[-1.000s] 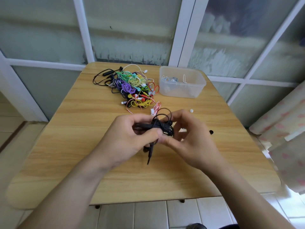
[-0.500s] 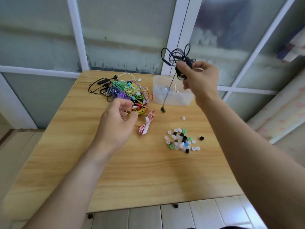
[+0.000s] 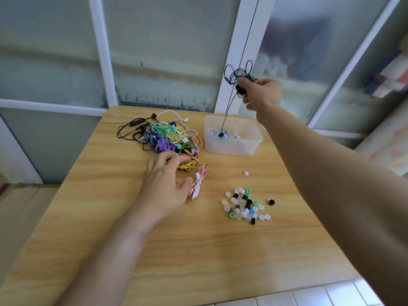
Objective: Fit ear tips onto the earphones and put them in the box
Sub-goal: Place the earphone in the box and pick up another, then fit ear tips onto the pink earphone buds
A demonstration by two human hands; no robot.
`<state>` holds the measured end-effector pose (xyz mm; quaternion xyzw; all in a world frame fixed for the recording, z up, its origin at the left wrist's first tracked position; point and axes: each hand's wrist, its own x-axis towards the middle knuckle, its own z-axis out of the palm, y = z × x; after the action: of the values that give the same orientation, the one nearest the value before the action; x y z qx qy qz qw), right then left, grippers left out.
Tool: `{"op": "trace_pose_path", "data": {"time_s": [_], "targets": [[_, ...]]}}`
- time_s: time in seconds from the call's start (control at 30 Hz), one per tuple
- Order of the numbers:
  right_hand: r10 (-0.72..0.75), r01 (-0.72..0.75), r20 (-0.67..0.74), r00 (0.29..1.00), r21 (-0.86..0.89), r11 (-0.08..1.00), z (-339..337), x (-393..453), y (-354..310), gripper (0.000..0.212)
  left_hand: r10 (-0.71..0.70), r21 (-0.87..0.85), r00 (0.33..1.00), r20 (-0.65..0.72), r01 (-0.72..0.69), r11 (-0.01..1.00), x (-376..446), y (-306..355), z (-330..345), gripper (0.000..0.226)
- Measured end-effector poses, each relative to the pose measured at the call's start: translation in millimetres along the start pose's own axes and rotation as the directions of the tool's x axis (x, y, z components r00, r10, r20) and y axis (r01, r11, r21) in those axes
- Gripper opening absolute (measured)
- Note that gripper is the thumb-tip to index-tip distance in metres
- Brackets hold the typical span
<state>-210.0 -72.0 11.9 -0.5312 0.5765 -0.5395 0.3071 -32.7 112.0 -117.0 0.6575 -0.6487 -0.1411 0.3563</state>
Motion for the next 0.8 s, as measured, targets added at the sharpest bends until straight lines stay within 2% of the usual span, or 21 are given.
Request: {"op": "trace_pose_path", "data": {"time_s": [0.1, 0.17, 0.23, 0.33, 0.4, 0.47, 0.53, 0.6, 0.63, 0.7, 0.8], "targets": [[0.093, -0.071, 0.075, 0.993, -0.251, 0.965, 11, -2, 18, 0.028, -0.037, 0.056, 0.995, 0.094, 0.032, 0.998, 1, 0, 5, 0.048], [0.119, -0.056, 0.116, 0.986, -0.444, 0.894, 19, -5, 31, 0.028, -0.045, 0.075, 0.991, 0.127, 0.036, 0.997, 0, 1, 8, 0.049], [0.144, 0.006, 0.183, 0.972, -0.638, 0.77, 24, -11, 39, 0.032, -0.046, 0.084, 0.99, 0.132, 0.035, 0.996, 0, 2, 9, 0.048], [0.241, 0.128, 0.291, 0.926, -0.841, 0.526, 27, -23, 38, 0.055, -0.062, 0.077, 0.989, 0.132, 0.053, 0.996, 1, 1, 9, 0.046], [0.317, 0.153, 0.341, 0.885, -0.855, 0.495, 27, -24, 31, 0.06, -0.076, 0.075, 0.989, 0.128, 0.067, 0.995, 2, 1, 8, 0.046], [0.371, 0.139, 0.386, 0.844, -0.827, 0.545, 27, -18, 27, 0.052, -0.084, 0.062, 0.99, 0.11, 0.077, 0.995, 3, 0, 7, 0.045], [0.289, 0.161, 0.376, 0.88, -0.81, 0.564, 29, -12, 26, 0.037, -0.084, 0.049, 0.992, 0.092, 0.08, 0.996, 3, 1, 7, 0.043], [0.117, 0.208, 0.335, 0.935, -0.786, 0.582, 33, -7, 31, 0.03, -0.082, 0.042, 0.993, 0.079, 0.079, 0.996, 3, 1, 7, 0.043], [0.077, 0.239, 0.354, 0.932, -0.761, 0.603, 36, -8, 33, 0.028, -0.082, 0.04, 0.994, 0.074, 0.079, 0.996, 3, 2, 7, 0.043], [0.082, 0.282, 0.413, 0.907, -0.74, 0.61, 43, -13, 40, 0.03, -0.088, 0.036, 0.994, 0.069, 0.085, 0.996, 3, 2, 8, 0.043], [0.139, 0.315, 0.459, 0.878, -0.77, 0.555, 49, -15, 48, 0.043, -0.091, 0.044, 0.993, 0.072, 0.088, 0.995, 3, 2, 8, 0.045]]}}
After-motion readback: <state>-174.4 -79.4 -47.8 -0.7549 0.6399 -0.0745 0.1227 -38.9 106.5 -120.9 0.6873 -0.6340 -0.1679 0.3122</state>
